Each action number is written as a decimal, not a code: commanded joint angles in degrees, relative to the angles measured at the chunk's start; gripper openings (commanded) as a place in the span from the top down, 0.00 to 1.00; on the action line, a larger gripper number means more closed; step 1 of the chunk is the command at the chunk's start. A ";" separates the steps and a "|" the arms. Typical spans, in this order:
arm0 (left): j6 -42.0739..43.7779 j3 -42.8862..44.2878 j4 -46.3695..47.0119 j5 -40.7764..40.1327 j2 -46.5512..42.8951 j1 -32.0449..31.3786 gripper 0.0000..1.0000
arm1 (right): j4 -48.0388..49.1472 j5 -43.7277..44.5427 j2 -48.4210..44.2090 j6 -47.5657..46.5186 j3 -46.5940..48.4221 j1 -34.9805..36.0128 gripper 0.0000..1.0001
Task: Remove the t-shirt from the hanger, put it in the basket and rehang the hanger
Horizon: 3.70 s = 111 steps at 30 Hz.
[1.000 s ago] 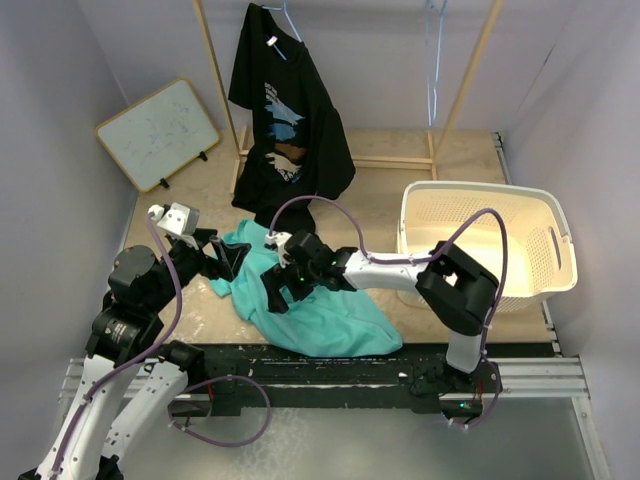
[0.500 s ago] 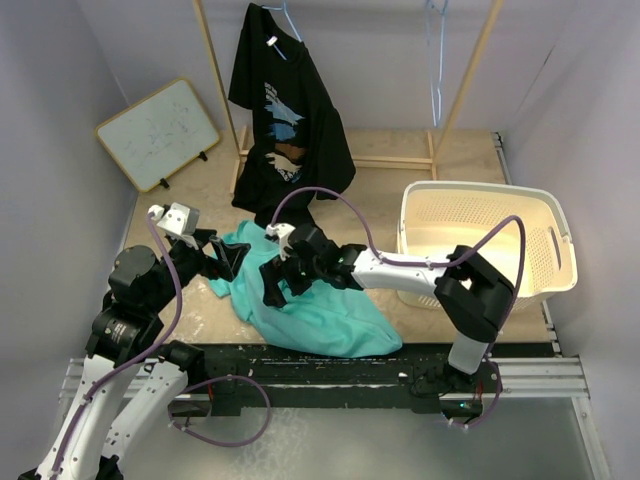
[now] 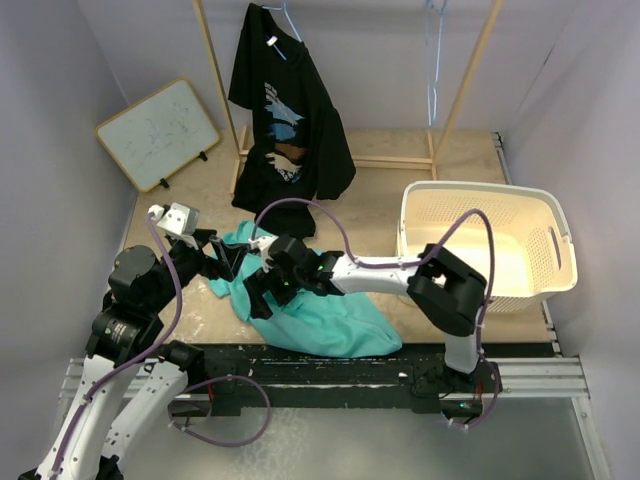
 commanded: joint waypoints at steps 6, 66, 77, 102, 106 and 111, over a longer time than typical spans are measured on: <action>-0.33 0.56 0.97 -0.59 -0.37 -0.07 0.11 | -8.26 11.63 7.74 1.00 6.50 2.11 0.39; -0.68 0.49 1.32 1.24 -0.82 -0.06 0.11 | -44.79 64.72 -41.33 -11.99 44.53 -44.00 1.00; -0.77 0.38 1.25 1.47 -1.34 -0.10 0.11 | -39.74 67.02 -41.99 -12.67 41.11 -44.16 1.00; -0.85 0.30 1.67 2.03 -1.26 -0.05 0.11 | -34.81 63.85 -37.89 -8.68 38.89 -49.27 1.00; -0.85 0.21 1.90 2.14 -1.56 -0.09 0.11 | -30.55 66.13 -37.52 -9.85 40.00 -49.43 1.00; -0.77 0.17 1.74 1.87 -1.81 -0.10 0.11 | -32.53 62.19 -40.42 -6.46 30.56 -49.43 1.00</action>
